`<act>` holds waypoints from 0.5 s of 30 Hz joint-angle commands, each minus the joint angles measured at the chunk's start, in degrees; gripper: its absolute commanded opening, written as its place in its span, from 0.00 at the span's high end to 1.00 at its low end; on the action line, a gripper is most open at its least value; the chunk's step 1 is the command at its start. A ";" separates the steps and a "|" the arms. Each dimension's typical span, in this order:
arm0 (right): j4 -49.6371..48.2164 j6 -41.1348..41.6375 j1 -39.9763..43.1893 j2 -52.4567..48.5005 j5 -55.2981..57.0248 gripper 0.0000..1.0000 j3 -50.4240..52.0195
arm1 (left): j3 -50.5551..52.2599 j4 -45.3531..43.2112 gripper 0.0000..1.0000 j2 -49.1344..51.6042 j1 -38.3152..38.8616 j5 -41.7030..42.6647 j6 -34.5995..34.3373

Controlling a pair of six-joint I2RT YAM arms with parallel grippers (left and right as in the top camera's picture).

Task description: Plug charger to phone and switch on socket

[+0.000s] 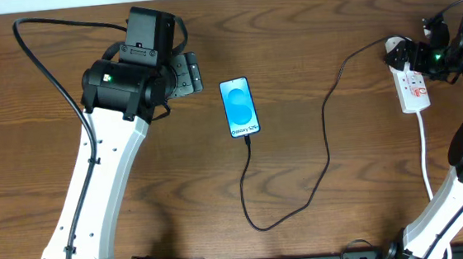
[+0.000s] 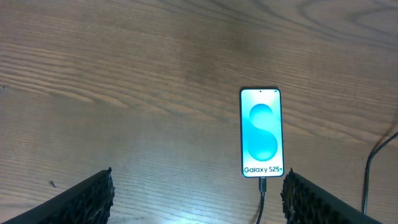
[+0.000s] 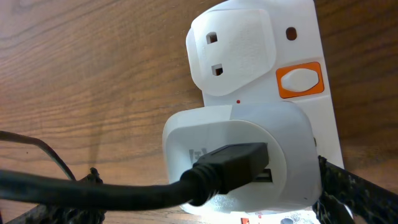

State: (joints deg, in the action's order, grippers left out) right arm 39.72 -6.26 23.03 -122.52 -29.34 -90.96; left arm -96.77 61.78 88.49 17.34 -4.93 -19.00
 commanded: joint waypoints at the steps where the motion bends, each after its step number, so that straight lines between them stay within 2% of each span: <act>1: 3.34 3.69 -2.14 -1.38 -5.31 0.01 2.71 | -0.09 0.35 0.15 -0.50 -0.22 -1.14 1.01; 15: 1.81 10.40 -2.67 -1.38 -4.66 0.01 8.20 | -0.09 0.35 0.15 -0.50 -0.22 -1.14 1.01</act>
State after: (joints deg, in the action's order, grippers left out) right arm 39.24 -1.30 23.07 -120.97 -29.45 -88.20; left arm -96.77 61.78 88.49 17.34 -4.93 -19.00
